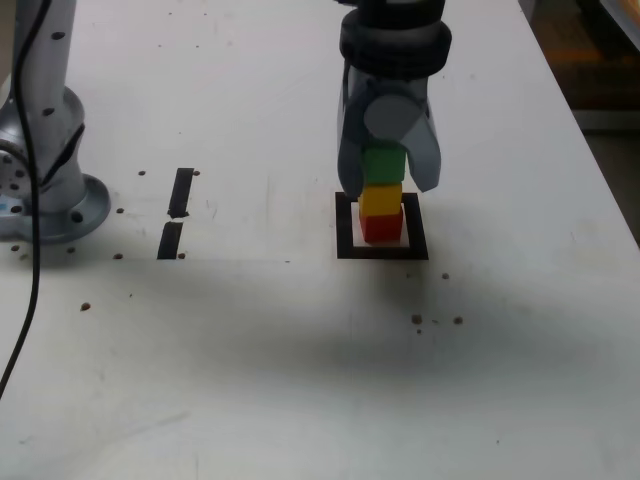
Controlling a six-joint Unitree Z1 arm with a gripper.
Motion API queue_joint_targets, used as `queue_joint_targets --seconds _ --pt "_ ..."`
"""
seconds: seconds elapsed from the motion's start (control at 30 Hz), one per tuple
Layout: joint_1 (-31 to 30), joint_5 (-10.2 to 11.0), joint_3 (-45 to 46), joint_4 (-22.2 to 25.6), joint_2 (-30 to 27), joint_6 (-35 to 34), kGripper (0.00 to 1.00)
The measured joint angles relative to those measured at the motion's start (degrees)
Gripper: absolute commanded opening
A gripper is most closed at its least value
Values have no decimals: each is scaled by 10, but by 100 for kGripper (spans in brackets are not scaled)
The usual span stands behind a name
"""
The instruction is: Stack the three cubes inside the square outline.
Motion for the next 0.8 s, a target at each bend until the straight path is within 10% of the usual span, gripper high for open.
queue_joint_targets --seconds 0.4,0.8 --pt "2 0 5 -17 0 8 82" --pt "2 10 10 -15 -8 10 89"
